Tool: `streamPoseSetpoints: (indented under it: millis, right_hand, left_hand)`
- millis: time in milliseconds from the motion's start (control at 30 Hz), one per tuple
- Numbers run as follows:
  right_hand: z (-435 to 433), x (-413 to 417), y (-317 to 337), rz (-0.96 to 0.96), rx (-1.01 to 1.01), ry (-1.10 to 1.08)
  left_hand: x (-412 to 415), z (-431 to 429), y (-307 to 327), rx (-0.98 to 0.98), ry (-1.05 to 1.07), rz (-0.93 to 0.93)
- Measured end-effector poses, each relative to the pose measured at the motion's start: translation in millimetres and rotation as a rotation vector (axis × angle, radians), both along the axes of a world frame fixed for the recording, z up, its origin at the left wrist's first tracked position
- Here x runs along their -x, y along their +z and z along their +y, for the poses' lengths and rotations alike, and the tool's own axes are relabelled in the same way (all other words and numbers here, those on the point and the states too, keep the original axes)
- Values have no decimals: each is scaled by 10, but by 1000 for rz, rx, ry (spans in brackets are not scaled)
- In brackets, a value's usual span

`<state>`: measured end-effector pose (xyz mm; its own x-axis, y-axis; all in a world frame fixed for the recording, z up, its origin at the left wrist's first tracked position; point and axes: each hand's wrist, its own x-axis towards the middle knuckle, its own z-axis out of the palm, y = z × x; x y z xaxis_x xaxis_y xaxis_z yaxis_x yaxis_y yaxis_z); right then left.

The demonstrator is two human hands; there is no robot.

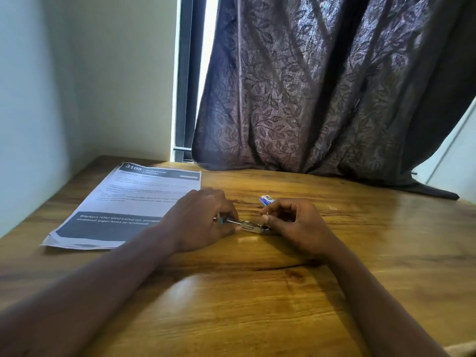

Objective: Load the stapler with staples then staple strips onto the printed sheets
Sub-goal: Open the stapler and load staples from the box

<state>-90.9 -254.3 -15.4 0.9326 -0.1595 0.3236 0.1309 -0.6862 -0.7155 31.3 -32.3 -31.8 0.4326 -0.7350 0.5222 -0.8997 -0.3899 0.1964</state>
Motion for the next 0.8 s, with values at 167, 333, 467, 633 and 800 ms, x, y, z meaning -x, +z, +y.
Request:
streamPoseSetpoints:
  millis: [167, 333, 467, 633, 800]
  right_hand:
    - [-160, -106, -17, -116, -24, -218]
    - [-281, -405, 19, -3, 149, -425]
    - [-289, -649, 9, 235, 362, -442]
    - [-201, -745, 46, 132, 396, -405]
    - [94, -823, 214, -88, 217, -32]
  left_hand:
    - [27, -24, -18, -48, 30, -12]
    - [40, -11, 11, -86, 33, 7]
    - [29, -11, 6, -120, 43, 0]
    - [-7, 2, 1, 5, 64, 136]
    - [-26, -9, 51, 459, 138, 427]
